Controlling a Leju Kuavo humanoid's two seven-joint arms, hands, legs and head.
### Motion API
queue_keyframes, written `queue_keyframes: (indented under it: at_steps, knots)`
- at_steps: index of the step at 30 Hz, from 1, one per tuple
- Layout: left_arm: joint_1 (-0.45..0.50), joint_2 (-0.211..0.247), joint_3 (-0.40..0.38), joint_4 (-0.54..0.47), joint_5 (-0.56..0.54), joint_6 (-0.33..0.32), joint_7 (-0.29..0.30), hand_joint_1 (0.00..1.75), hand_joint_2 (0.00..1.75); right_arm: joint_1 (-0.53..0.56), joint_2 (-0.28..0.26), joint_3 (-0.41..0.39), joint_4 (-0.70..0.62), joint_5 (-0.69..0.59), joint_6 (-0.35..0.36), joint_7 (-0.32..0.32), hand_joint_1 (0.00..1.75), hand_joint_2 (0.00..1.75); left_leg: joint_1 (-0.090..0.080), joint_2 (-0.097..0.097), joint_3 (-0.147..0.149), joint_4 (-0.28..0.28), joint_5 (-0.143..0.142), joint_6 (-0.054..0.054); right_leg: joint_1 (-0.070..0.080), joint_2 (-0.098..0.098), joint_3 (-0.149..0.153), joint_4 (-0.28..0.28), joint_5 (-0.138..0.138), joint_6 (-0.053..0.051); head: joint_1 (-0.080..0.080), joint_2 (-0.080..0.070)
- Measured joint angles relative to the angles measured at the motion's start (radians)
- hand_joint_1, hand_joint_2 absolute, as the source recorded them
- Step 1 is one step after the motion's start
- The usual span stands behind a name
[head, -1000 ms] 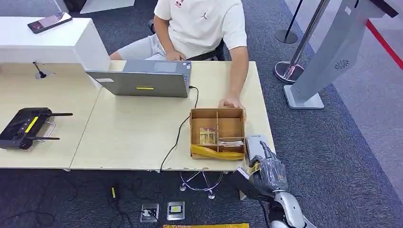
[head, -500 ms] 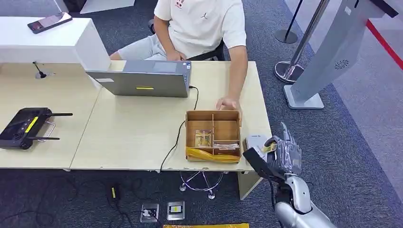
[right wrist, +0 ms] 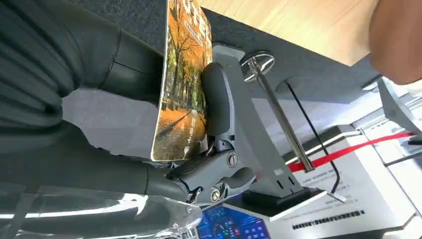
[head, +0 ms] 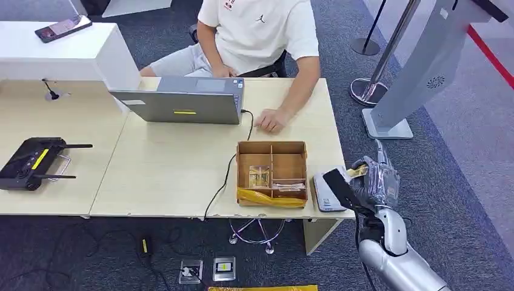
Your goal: Pass the card to the sensor for recognition and then transmit it.
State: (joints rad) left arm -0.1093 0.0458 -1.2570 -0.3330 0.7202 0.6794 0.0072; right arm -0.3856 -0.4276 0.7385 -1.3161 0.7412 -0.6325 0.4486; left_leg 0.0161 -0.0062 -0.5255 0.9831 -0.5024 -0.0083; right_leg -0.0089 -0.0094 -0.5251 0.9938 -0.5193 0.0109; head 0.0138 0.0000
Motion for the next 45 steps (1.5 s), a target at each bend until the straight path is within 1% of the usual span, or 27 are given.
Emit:
queue_keyframes:
  at_steps: [4,5,7,13,18,26,33,45]
  knots:
    - [0.000,0.000,0.000,0.000,0.000,0.000,0.000,0.00,1.75,0.000,-0.001,0.000,0.002,-0.001,0.001,0.000,1.75,1.75,0.000,0.000,0.000,0.000,0.000,0.000,0.000,0.000,0.000,0.000,0.000,0.000,0.000,0.000]
    - [0.000,0.000,0.000,0.000,0.000,0.000,0.000,0.00,1.75,0.000,-0.001,0.000,0.003,-0.001,0.014,0.000,1.75,1.75,0.000,0.000,0.000,0.000,0.000,0.000,0.000,0.000,0.000,0.000,0.000,0.000,0.000,0.000]
    - [0.000,0.000,0.000,0.000,0.003,0.000,0.000,0.00,1.75,-0.007,0.000,0.002,0.016,-0.001,0.062,-0.007,1.75,1.75,0.000,0.000,0.000,0.000,0.000,0.000,0.000,0.000,0.000,0.000,0.000,0.000,0.000,0.000]
    - [-0.001,0.000,0.000,-0.004,0.010,0.002,0.001,0.00,1.75,-0.033,0.048,0.012,0.148,-0.037,0.073,-0.084,1.75,1.75,0.000,0.000,-0.001,0.000,0.000,0.000,0.000,-0.001,0.000,0.000,0.000,0.000,0.000,0.000]
    - [-0.001,0.003,0.000,-0.008,0.010,0.002,0.002,0.00,1.75,-0.044,0.085,0.031,0.235,-0.053,0.089,-0.106,1.75,1.75,0.000,0.000,-0.001,0.000,0.000,0.000,0.000,0.000,0.000,0.000,0.000,0.000,0.000,0.000]
    - [-0.001,0.006,-0.002,-0.009,0.007,0.000,0.005,0.00,1.75,-0.057,0.125,0.063,0.307,-0.063,0.118,-0.116,1.75,1.75,0.000,0.001,0.001,0.000,0.000,0.000,0.000,0.000,0.000,0.000,0.000,0.000,0.000,0.000]
    - [-0.002,0.010,-0.007,-0.013,0.007,-0.001,0.015,0.00,1.75,-0.058,0.132,0.076,0.327,-0.078,0.103,-0.116,1.75,1.75,0.000,0.002,0.002,0.000,0.000,0.000,0.000,0.002,0.001,0.000,0.000,0.000,0.001,0.000]
    - [-0.002,0.014,-0.018,-0.025,0.000,-0.002,0.017,0.00,1.75,-0.060,0.147,0.079,0.369,-0.082,0.100,-0.112,1.75,1.75,0.000,0.005,0.004,0.000,0.000,0.000,0.000,0.004,0.002,0.000,0.001,0.000,0.000,0.000]
